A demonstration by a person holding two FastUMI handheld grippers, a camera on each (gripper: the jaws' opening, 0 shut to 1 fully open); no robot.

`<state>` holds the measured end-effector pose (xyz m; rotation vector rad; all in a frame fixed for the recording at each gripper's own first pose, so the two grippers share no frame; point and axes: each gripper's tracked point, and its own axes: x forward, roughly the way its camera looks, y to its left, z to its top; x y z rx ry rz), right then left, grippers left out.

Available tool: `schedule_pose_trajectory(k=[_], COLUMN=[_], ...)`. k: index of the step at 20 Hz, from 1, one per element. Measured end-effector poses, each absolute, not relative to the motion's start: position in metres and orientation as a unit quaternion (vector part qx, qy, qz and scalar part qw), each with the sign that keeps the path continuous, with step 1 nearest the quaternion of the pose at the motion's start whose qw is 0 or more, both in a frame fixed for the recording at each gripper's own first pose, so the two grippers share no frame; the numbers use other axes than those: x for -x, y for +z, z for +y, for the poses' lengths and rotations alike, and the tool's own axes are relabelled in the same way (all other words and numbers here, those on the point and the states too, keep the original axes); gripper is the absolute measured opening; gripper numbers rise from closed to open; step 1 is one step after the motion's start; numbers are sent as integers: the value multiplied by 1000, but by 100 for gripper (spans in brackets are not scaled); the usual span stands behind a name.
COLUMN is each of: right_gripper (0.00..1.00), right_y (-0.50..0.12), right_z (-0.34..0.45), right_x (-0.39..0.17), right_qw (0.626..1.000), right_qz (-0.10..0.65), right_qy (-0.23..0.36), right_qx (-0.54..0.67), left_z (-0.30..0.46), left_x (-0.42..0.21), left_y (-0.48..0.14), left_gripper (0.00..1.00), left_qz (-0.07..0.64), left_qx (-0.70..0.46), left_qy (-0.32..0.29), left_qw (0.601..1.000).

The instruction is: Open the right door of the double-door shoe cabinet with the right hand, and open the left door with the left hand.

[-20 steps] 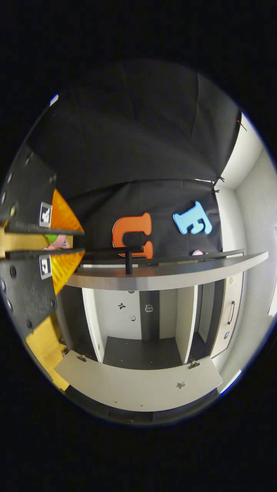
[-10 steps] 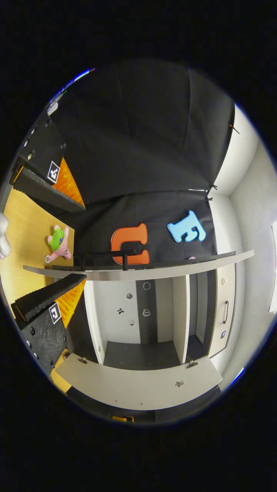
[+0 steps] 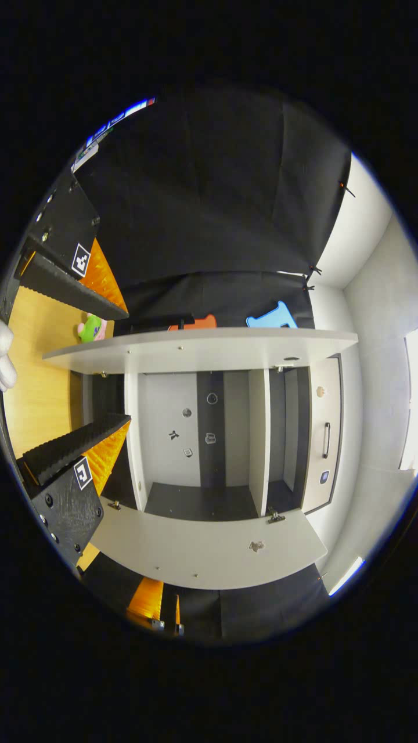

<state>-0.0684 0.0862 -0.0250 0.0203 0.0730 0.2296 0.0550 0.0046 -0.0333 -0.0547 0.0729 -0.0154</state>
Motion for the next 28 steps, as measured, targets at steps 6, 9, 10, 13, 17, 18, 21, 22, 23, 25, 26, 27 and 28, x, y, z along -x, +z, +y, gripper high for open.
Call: schedule_pose_trajectory(k=[6, 9, 10, 13, 17, 18, 21, 22, 23, 25, 26, 27, 28], right_gripper=[97, 100, 100, 100, 100, 97, 100, 100, 100, 100, 100, 100, 100], right_y=[-30, -28, -27, -25, -23, -21, -17, -16, -16, -14, -13, -12, -11], right_z=[73, 67, 65, 62, 57, 56, 56, 56, 56, 56, 55, 54, 52], right_x=[65, 66, 67, 66, 64, 63, 63, 62, 61, 60, 61, 60, 60], right_qw=[996, 997, 998, 998, 999, 999, 999, 999, 999, 999, 999, 999, 999], right_qz=[41, 37, 36, 32, 31, 30, 25, 24, 24, 22, 21, 19, 18], right_qy=[78, 58, 55, 49, 39, 37, 38, 38, 38, 38, 38, 36, 34], right_qx=[-13, -17, -18, -19, -21, -22, -20, -19, -19, -22, -22, -23, -25], left_z=[-36, -40, -39, -38, -34, -33, -33, -33, -32, -32, -32, -33, -33], left_x=[-50, -49, -48, -48, -51, -50, -51, -52, -52, -51, -52, -51, -50], left_y=[-33, -31, -31, -30, -26, -26, -25, -24, -23, -19, -18, -17, -16], left_gripper=[96, 96, 96, 96, 96, 96, 96, 96, 96, 96, 96, 96, 96], left_qz=[37, 36, 35, 36, 32, 33, 32, 32, 30, 27, 26, 26, 25], left_qx=[34, 35, 32, 27, 30, 29, 26, 26, 25, 24, 25, 26, 27], left_qy=[-44, -51, -51, -49, -45, -45, -44, -44, -43, -43, -44, -43, -44], left_qw=[998, 997, 998, 998, 998, 998, 998, 998, 998, 998, 998, 998, 998])
